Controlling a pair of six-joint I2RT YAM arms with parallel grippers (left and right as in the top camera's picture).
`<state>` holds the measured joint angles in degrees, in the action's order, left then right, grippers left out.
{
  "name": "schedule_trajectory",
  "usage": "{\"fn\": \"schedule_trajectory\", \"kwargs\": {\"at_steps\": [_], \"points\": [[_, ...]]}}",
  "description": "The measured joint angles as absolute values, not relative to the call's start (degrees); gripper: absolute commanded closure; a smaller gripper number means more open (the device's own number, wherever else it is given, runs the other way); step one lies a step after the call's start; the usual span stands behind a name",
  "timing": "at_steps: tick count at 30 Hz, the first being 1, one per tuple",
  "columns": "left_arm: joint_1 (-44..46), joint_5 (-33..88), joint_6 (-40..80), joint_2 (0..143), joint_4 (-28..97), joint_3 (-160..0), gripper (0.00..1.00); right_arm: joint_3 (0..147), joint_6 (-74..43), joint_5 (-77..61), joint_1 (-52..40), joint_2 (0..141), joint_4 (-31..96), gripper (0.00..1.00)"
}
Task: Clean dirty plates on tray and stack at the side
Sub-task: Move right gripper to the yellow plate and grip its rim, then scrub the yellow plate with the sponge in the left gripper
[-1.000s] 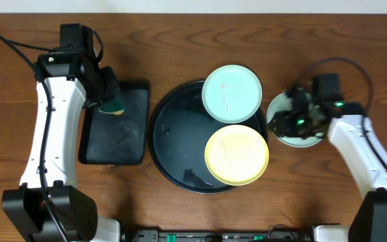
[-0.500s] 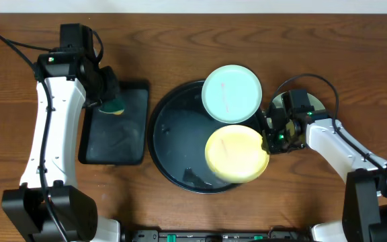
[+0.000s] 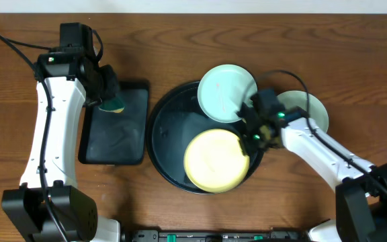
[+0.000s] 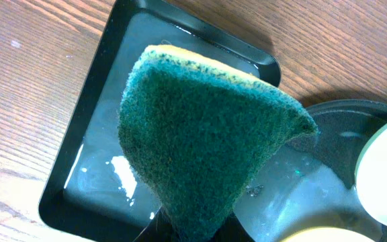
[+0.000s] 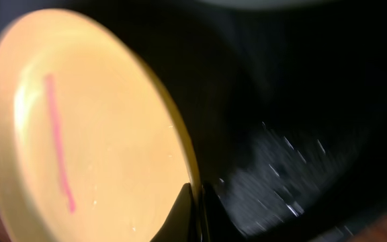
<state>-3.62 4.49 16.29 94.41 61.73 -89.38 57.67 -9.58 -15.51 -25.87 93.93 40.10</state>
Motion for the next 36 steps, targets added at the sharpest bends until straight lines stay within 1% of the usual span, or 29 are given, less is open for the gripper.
{"fn": "schedule_trajectory", "kwargs": {"at_steps": [3, 8, 11, 15, 21, 26, 31, 34, 36], "points": [[-3.62, 4.49, 16.29, 94.41, 61.73, -89.38, 0.93, 61.58, -15.27, -13.04, -29.36, 93.93, 37.01, 0.99], [-3.46, 4.49, 16.29, 94.41, 62.65, -89.38, 0.93, 62.70, -24.75, -7.66, -32.91, 94.19, 34.57, 0.99], [-2.59, 4.32, 16.34, 94.41, 62.81, -89.38, 0.93, 62.74, -29.43, -5.43, -34.41, 96.84, 32.84, 0.99], [0.89, 4.29, 17.02, 94.41, 62.76, -89.38, 0.93, 62.74, -34.98, -6.20, -34.81, 103.04, 30.35, 0.99], [5.82, 4.32, 19.31, 94.41, 62.52, -88.92, 0.93, 63.13, -38.44, -8.58, -34.81, 107.66, 26.98, 0.99], [8.49, 4.36, 21.82, 94.41, 60.64, -84.71, 0.93, 64.14, -40.53, -9.78, -34.74, 108.92, 25.56, 0.99], [11.94, 6.72, 22.92, 94.43, 53.23, -78.00, 0.93, 64.23, -41.36, -10.07, -34.74, 109.06, 25.39, 0.99], [14.76, 7.68, 21.71, 94.54, 47.75, -73.73, 0.92, 64.29, -41.52, -10.28, -34.74, 109.12, 25.26, 0.99], [16.36, 8.03, 20.71, 94.85, 46.28, -72.07, 0.93, 64.31, -41.52, -10.39, -34.74, 109.14, 25.23, 0.99]]}}
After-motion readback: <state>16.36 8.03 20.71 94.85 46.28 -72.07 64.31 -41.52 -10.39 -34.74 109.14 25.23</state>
